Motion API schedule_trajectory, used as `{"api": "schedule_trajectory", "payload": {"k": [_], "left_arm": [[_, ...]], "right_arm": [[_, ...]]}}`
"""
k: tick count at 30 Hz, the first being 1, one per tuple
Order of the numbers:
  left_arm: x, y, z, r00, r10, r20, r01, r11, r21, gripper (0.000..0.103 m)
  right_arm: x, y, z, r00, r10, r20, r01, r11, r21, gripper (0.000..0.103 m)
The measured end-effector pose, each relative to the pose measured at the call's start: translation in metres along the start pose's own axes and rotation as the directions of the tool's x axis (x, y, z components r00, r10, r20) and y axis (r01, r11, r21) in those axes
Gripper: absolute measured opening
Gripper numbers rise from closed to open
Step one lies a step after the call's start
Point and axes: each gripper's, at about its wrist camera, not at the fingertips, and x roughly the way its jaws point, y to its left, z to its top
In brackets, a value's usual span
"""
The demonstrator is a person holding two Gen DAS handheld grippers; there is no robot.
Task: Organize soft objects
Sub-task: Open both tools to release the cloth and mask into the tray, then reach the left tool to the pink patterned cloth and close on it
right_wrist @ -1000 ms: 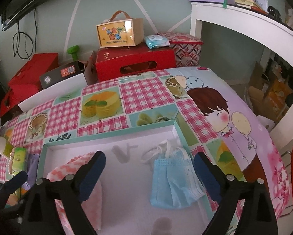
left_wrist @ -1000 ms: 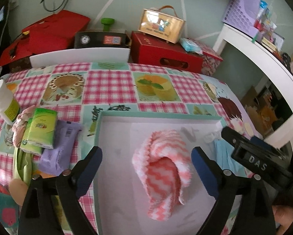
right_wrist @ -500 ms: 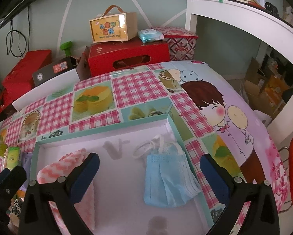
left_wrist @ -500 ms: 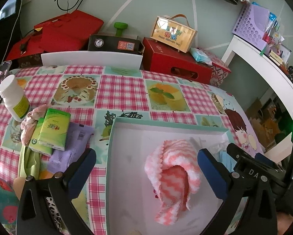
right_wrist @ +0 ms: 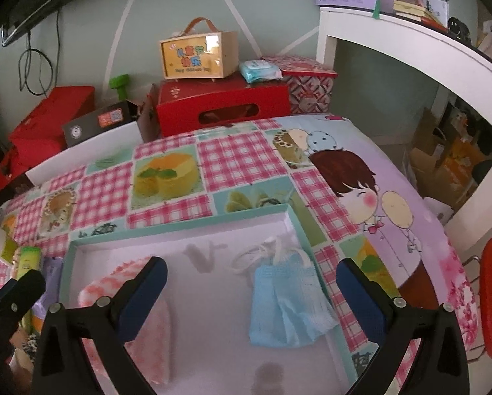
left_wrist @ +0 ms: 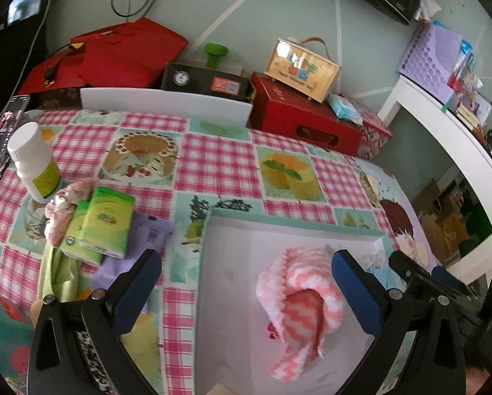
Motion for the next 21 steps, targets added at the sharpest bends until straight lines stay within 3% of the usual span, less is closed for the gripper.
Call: {"api": "schedule_trajectory", "payload": {"k": [9, 17, 21], "left_arm": [[-0.030, 0.054, 0.024, 0.992, 0.101, 0.079, -0.093, 0.991, -0.100, 0.103], [-0.058, 0.127, 0.028, 0.962, 0.243, 0.122, -0.206, 0.943, -0.260, 0.103], [-0.067, 0.153, 0.027, 0.948, 0.295, 0.121, -0.245, 0.917, -0.314, 0.103]], "right_arm": [[-0.008, 0.013, 0.002, 0.999, 0.023, 0.032, -0.023, 1.000, -0.014, 0.103], [-0.009, 0.024, 0.003, 0.995, 0.097, 0.033, -0.097, 0.995, 0.003, 0.103], [-0.012, 0.040, 0.003, 0.982, 0.185, 0.032, -0.185, 0.983, -0.004, 0.103]]}}
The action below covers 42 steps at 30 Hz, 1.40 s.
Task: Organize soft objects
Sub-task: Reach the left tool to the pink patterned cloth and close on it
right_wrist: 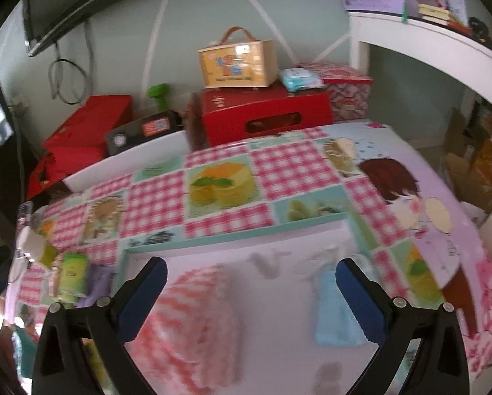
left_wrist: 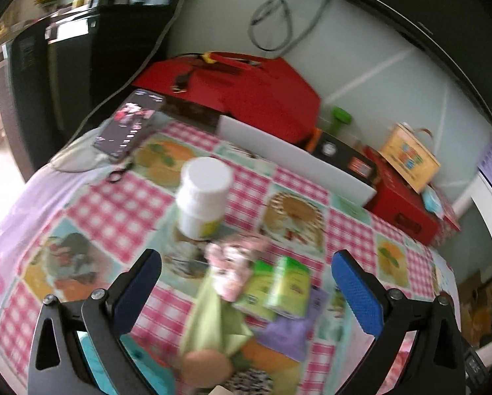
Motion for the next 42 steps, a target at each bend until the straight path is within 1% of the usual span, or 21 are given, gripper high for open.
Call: {"api": "schedule_trajectory", "payload": {"k": [3, 5, 7, 9, 11, 13, 17, 19, 22, 23, 27, 29, 32, 35, 37, 40, 42], "left_arm": [[0.001, 0.014, 0.004, 1.000, 0.017, 0.019, -0.017, 0.999, -0.029, 0.103], [0.002, 0.020, 0.007, 0.999, 0.032, 0.022, -0.031, 0.999, -0.032, 0.103], [0.004, 0.022, 0.008, 0.999, 0.042, 0.017, -0.041, 0.999, -0.026, 0.103], [0.009, 0.021, 0.009, 0.999, 0.042, 0.009, -0.042, 0.999, -0.013, 0.103], [0.016, 0.016, 0.010, 0.999, 0.043, -0.016, -0.043, 0.999, 0.013, 0.103], [0.024, 0.010, 0.009, 0.997, 0.042, -0.058, -0.040, 0.998, 0.038, 0.103], [0.041, -0.007, 0.011, 0.988, 0.049, -0.144, -0.034, 0.994, 0.108, 0.103], [0.050, -0.011, 0.010, 0.982, 0.057, -0.182, -0.035, 0.992, 0.121, 0.103], [0.063, -0.012, 0.009, 0.972, 0.067, -0.226, -0.043, 0.993, 0.110, 0.103], [0.068, -0.012, 0.009, 0.968, 0.069, -0.239, -0.044, 0.993, 0.106, 0.103], [0.077, -0.011, 0.011, 0.964, 0.083, -0.253, -0.061, 0.994, 0.095, 0.103], [0.082, -0.009, 0.011, 0.960, 0.099, -0.264, -0.078, 0.993, 0.091, 0.103], [0.089, -0.005, 0.010, 0.955, 0.081, -0.284, -0.062, 0.995, 0.076, 0.103], [0.095, 0.003, 0.011, 0.951, 0.081, -0.298, -0.068, 0.996, 0.055, 0.103], [0.096, 0.007, 0.011, 0.949, 0.076, -0.305, -0.065, 0.997, 0.047, 0.102], [0.099, 0.012, 0.011, 0.947, 0.065, -0.313, -0.059, 0.998, 0.030, 0.102], [0.101, 0.014, 0.011, 0.946, 0.069, -0.317, -0.063, 0.998, 0.030, 0.102]], "right_arm": [[0.001, 0.019, 0.000, 0.998, 0.063, -0.004, -0.063, 0.998, -0.020, 0.103], [0.002, 0.036, -0.002, 0.994, 0.107, -0.006, -0.108, 0.993, -0.045, 0.103], [0.006, 0.053, -0.004, 0.988, 0.153, -0.016, -0.153, 0.987, -0.049, 0.103], [0.011, 0.069, -0.007, 0.978, 0.208, -0.032, -0.209, 0.976, -0.053, 0.103], [0.014, 0.085, -0.009, 0.968, 0.246, -0.037, -0.248, 0.966, -0.072, 0.103], [0.016, 0.097, -0.011, 0.963, 0.267, -0.041, -0.270, 0.958, -0.098, 0.103], [0.022, 0.120, -0.012, 0.950, 0.307, -0.046, -0.311, 0.941, -0.135, 0.103], [0.028, 0.128, -0.013, 0.940, 0.336, -0.059, -0.341, 0.931, -0.133, 0.103], [0.037, 0.138, -0.017, 0.925, 0.369, -0.091, -0.379, 0.916, -0.133, 0.103], [0.040, 0.142, -0.018, 0.923, 0.371, -0.102, -0.383, 0.913, -0.140, 0.103], [0.048, 0.153, -0.022, 0.936, 0.327, -0.129, -0.346, 0.921, -0.181, 0.103], [0.052, 0.155, -0.023, 0.939, 0.316, -0.139, -0.338, 0.923, -0.184, 0.103], [0.058, 0.160, -0.024, 0.938, 0.310, -0.154, -0.336, 0.923, -0.186, 0.103], [0.059, 0.167, -0.026, 0.944, 0.296, -0.148, -0.322, 0.924, -0.206, 0.103], [0.061, 0.172, -0.026, 0.942, 0.298, -0.152, -0.326, 0.921, -0.214, 0.103], [0.066, 0.181, -0.027, 0.935, 0.312, -0.170, -0.345, 0.914, -0.216, 0.103], [0.070, 0.188, -0.028, 0.935, 0.306, -0.178, -0.343, 0.910, -0.233, 0.103]]}}
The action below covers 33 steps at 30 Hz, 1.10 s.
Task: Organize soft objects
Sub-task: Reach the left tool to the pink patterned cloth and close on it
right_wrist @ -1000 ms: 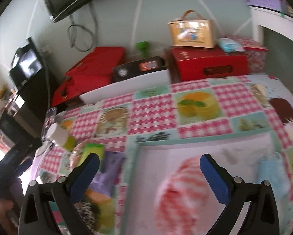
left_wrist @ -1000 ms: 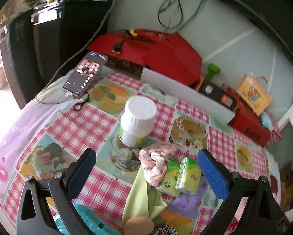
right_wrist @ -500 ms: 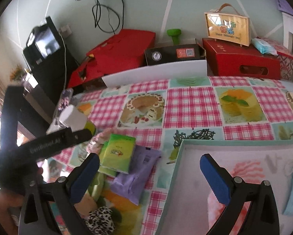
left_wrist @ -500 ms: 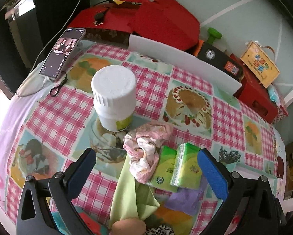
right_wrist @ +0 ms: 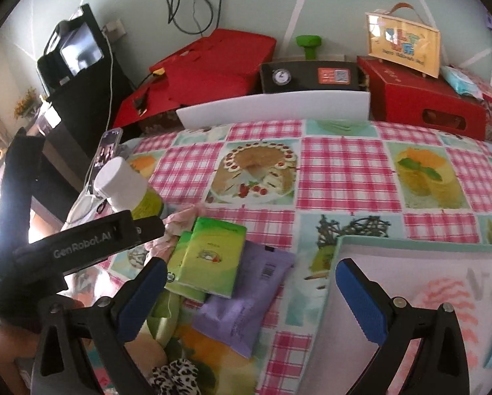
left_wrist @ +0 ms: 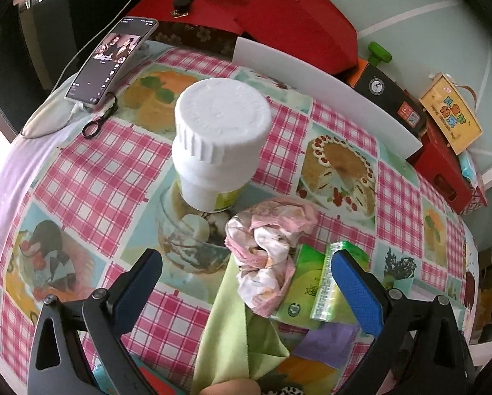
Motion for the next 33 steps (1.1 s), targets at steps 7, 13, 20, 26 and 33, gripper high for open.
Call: {"api": "schedule_trajectory", "payload": {"k": [7, 13, 20, 26, 33], "left_arm": [[0.003, 0.010, 0.004, 1.000, -0.013, -0.007, 0.013, 0.999, -0.030, 0.102], [0.003, 0.012, 0.004, 0.999, -0.037, -0.013, 0.036, 0.998, -0.044, 0.102], [0.009, 0.009, 0.002, 0.997, -0.066, -0.042, 0.064, 0.997, -0.049, 0.090], [0.013, 0.005, 0.001, 0.996, -0.067, -0.051, 0.065, 0.997, -0.041, 0.086], [0.019, -0.002, -0.002, 0.996, -0.060, -0.065, 0.058, 0.998, -0.025, 0.078]], "right_arm": [[0.021, 0.011, 0.001, 0.999, -0.012, -0.045, 0.011, 0.999, -0.031, 0.103], [0.032, 0.016, -0.002, 0.997, -0.009, -0.071, 0.005, 0.999, -0.049, 0.101], [0.039, 0.024, -0.003, 0.997, 0.013, -0.072, -0.019, 0.997, -0.072, 0.096], [0.046, 0.035, -0.005, 0.996, 0.047, -0.075, -0.055, 0.993, -0.104, 0.084], [0.052, 0.027, -0.007, 0.995, 0.057, -0.086, -0.063, 0.996, -0.070, 0.082]]}}
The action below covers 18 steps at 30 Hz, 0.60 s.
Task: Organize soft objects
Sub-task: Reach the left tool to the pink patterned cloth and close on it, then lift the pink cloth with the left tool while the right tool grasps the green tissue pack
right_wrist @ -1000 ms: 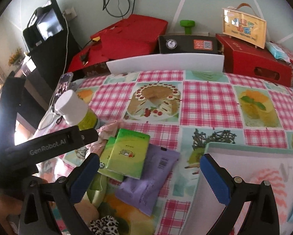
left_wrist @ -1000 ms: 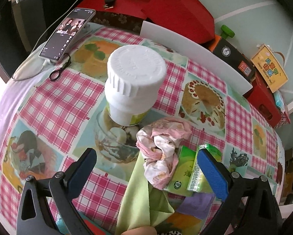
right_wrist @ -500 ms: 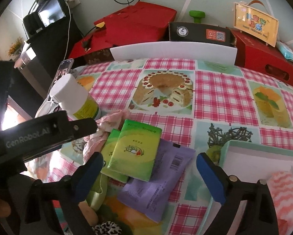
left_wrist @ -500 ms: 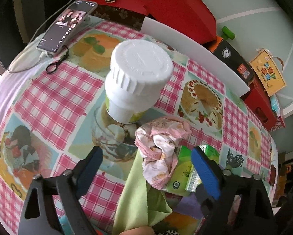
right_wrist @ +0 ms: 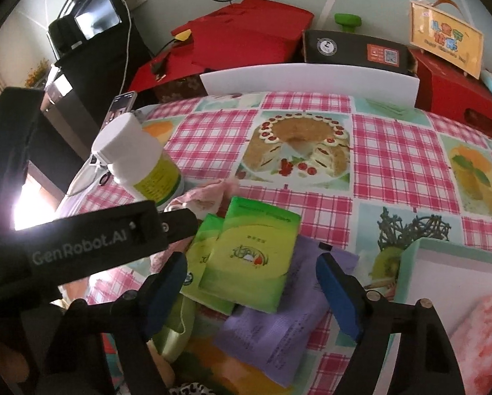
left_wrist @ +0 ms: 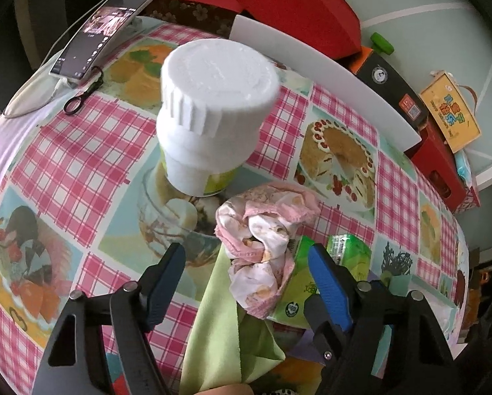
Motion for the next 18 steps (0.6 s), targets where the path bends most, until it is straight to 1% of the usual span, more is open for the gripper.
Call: {"api": "schedule_trajectory", "payload": {"k": [1, 3, 7, 8, 12, 13, 15, 18], "left_arm": [[0.000, -0.002, -0.001, 1.000, -0.002, 0.001, 0.002, 1.000, 0.007, 0.077], [0.001, -0.006, -0.002, 1.000, -0.005, -0.001, 0.005, 1.000, 0.019, 0.068], [0.006, -0.009, -0.005, 1.000, -0.006, -0.018, 0.007, 0.999, 0.033, 0.062], [0.007, -0.009, -0.005, 1.000, -0.007, -0.020, 0.008, 0.999, 0.034, 0.060], [0.011, -0.012, -0.005, 1.000, -0.026, -0.017, 0.027, 0.999, 0.031, 0.044], [0.012, -0.012, -0.005, 1.000, -0.026, -0.013, 0.027, 0.999, 0.032, 0.043], [0.013, -0.013, -0.006, 1.000, -0.027, -0.008, 0.027, 0.999, 0.033, 0.034], [0.013, -0.010, -0.005, 0.999, -0.042, 0.002, 0.042, 0.999, 0.022, 0.025]], "right_arm": [[0.000, -0.001, 0.000, 1.000, 0.005, 0.000, -0.005, 1.000, 0.003, 0.079], [0.000, -0.001, 0.000, 1.000, 0.012, -0.002, -0.012, 1.000, 0.002, 0.074], [0.000, 0.000, -0.001, 1.000, 0.020, -0.004, -0.020, 1.000, -0.009, 0.061], [0.000, 0.000, -0.001, 1.000, 0.022, -0.004, -0.022, 1.000, -0.007, 0.058], [0.000, -0.005, -0.002, 1.000, 0.021, -0.007, -0.021, 1.000, 0.006, 0.054], [0.000, -0.006, -0.002, 1.000, 0.021, -0.009, -0.021, 1.000, 0.009, 0.054], [0.001, -0.008, -0.002, 1.000, 0.023, -0.012, -0.023, 1.000, 0.016, 0.053], [0.001, -0.009, -0.002, 1.000, 0.027, -0.014, -0.026, 0.999, 0.018, 0.053]]}}
